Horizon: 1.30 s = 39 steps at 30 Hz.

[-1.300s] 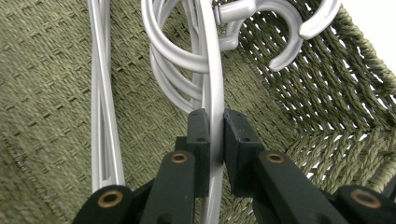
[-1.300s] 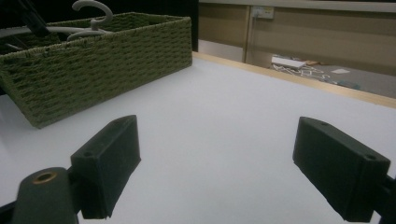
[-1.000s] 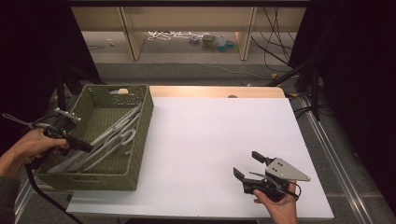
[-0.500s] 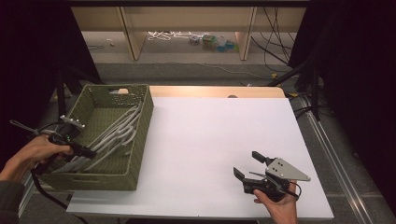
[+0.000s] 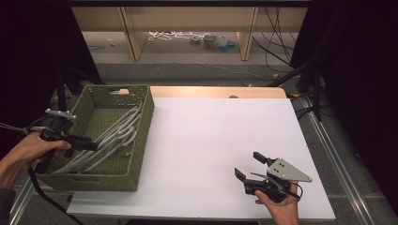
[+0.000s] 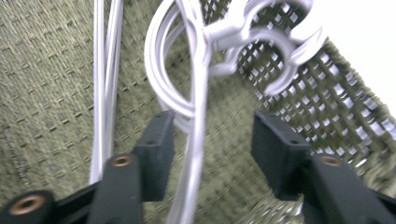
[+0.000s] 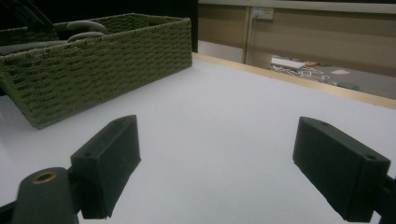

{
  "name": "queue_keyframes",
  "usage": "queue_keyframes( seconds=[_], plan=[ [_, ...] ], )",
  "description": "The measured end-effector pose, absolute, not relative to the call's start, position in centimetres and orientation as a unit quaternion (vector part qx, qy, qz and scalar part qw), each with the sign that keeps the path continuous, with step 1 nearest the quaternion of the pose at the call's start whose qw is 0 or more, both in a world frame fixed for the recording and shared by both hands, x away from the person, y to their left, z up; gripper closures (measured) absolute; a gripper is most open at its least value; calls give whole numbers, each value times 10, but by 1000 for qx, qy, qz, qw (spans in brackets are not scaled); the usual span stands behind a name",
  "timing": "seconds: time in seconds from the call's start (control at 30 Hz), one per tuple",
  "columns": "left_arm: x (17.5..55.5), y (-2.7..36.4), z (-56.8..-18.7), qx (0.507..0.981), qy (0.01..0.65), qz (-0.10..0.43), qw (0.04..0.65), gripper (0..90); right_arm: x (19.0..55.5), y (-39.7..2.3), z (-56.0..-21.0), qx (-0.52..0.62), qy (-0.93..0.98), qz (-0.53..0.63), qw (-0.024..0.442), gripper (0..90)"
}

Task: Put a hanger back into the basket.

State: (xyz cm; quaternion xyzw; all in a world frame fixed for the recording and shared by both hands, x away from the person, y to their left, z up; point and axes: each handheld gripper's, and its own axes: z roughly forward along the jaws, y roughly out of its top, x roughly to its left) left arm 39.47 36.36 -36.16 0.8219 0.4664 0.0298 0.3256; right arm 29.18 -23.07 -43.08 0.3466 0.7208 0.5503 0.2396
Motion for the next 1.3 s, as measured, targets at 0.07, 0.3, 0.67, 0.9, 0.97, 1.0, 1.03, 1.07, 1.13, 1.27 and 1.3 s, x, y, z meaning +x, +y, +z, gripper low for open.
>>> queue_keyframes(
  seconds=[0.07,0.3,0.67,0.9,0.97,1.0,1.03,1.07,1.13,1.27,1.3],
  plan=[
    [389,361,-358,816,467,40,338,410,292,-231,-431,347,721,551,238,156],
    [362,344,-345,765,474,105,423,305,292,-231,-431,346,718,553,242,156],
    [325,302,-338,709,453,196,504,193,292,-231,-431,345,720,553,238,156],
    [307,276,-350,690,431,221,538,203,294,-231,-430,339,720,552,248,156],
    [304,270,-353,690,429,218,540,200,294,-231,-431,338,720,554,246,156],
    [303,267,-354,689,428,217,542,197,294,-231,-431,338,720,555,246,156],
    [303,264,-357,687,427,212,549,197,295,-230,-431,337,720,555,246,156],
    [302,260,-359,687,427,207,550,197,295,-230,-431,336,718,558,246,156],
    [299,252,-363,688,423,202,554,198,295,-229,-431,334,720,557,245,156],
    [297,236,-373,697,414,199,550,201,295,-229,-431,335,718,558,245,156],
    [296,231,-376,700,411,202,548,201,295,-229,-431,335,717,560,246,156]
  ],
)
